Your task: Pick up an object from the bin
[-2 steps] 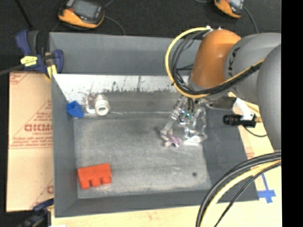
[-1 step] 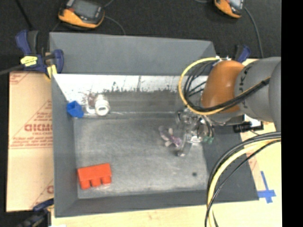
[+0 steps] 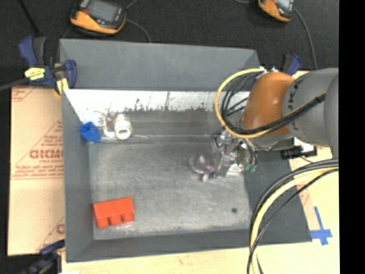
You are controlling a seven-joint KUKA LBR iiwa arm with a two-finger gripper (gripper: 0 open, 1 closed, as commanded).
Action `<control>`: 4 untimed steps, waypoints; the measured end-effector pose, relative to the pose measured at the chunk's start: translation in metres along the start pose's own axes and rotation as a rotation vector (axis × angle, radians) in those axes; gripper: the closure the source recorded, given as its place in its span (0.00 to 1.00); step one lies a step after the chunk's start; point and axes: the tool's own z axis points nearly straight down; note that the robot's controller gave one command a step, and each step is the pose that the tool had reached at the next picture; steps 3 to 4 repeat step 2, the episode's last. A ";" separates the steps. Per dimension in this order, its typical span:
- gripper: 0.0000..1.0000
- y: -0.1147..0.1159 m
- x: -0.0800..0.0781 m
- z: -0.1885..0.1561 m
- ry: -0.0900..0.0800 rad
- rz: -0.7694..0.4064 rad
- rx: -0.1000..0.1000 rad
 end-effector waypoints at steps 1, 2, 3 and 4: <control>1.00 0.000 0.000 0.000 0.000 -0.001 0.000; 1.00 0.000 0.000 0.000 0.000 -0.002 0.000; 1.00 0.000 0.000 0.000 0.000 -0.002 0.000; 1.00 0.000 0.000 0.000 0.000 -0.002 0.000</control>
Offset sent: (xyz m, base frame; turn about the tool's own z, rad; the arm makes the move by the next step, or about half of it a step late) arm 0.0000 0.0000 0.0000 0.0000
